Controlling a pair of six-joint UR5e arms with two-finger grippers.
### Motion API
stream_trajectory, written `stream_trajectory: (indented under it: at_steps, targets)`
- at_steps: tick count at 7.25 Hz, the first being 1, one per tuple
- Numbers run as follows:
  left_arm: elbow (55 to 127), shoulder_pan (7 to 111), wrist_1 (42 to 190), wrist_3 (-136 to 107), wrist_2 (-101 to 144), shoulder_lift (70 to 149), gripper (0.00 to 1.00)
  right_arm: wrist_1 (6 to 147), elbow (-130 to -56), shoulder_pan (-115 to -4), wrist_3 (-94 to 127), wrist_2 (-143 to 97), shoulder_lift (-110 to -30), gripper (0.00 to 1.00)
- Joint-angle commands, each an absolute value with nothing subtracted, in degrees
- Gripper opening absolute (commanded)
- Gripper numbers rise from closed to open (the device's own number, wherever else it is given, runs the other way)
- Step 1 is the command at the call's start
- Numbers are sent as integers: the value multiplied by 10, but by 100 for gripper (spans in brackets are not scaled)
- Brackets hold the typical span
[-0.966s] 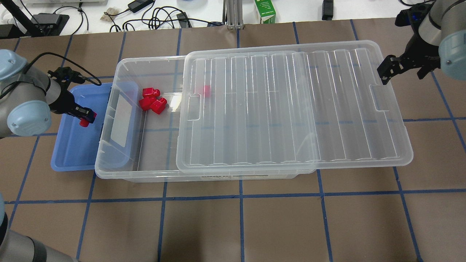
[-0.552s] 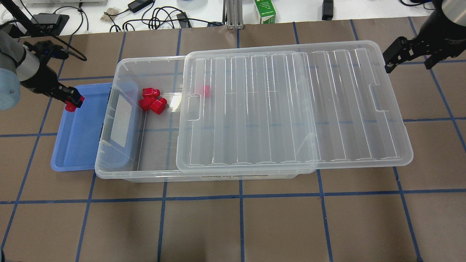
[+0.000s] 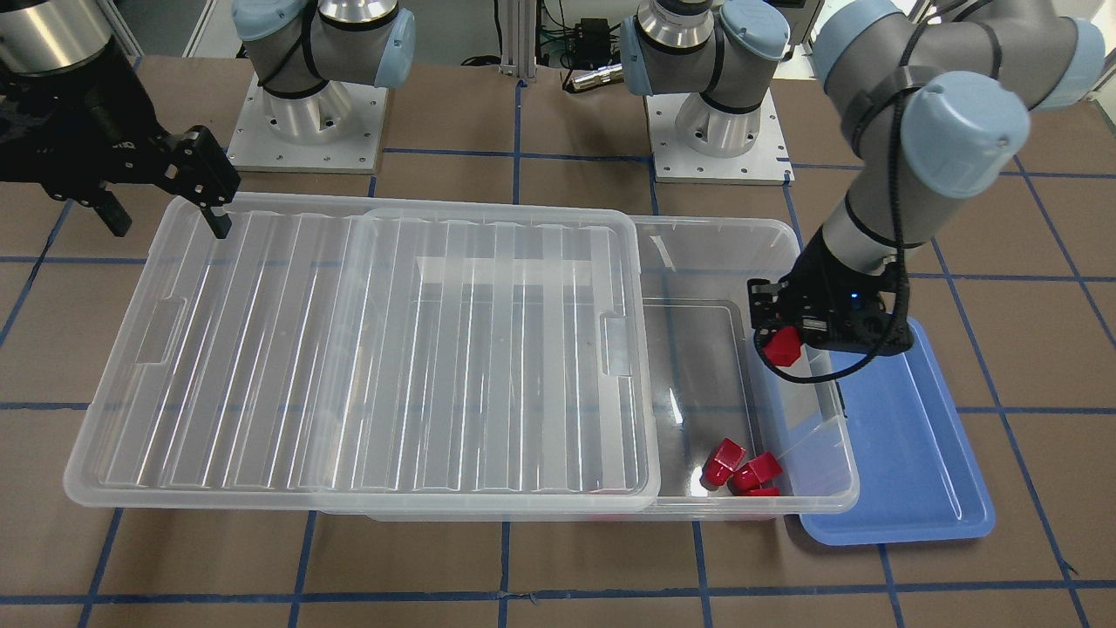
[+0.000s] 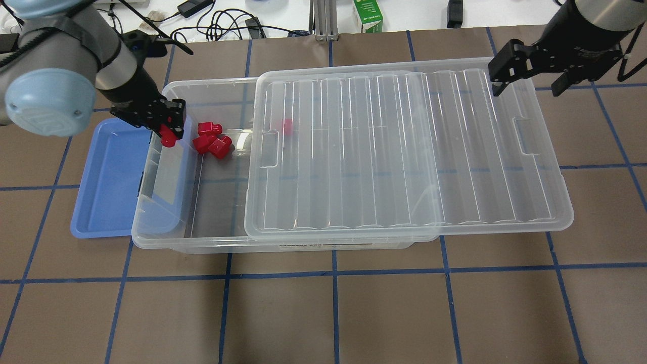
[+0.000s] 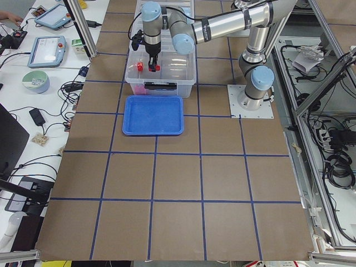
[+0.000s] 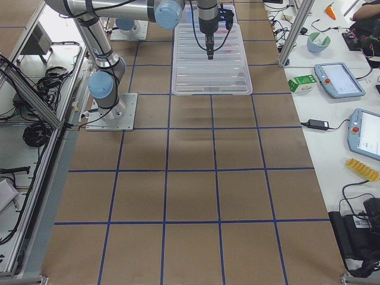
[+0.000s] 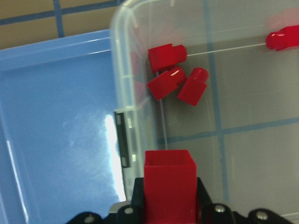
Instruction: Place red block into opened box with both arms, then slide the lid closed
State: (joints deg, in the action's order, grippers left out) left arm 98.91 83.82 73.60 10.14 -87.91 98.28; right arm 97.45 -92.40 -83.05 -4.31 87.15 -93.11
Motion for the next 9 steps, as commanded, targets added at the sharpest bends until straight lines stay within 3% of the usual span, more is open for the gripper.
stream_trajectory:
  at_steps: [1, 4, 9]
  targets:
    - [1053, 861, 685, 58, -877, 991, 0, 976, -904, -885, 2, 900, -909, 100]
    - [1145, 867, 581, 20, -873, 1010, 0, 976, -890, -911, 36, 907, -893, 100]
    - [1161, 884, 564, 11, -879, 1038, 0, 976, -898, -911, 32, 904, -896, 100]
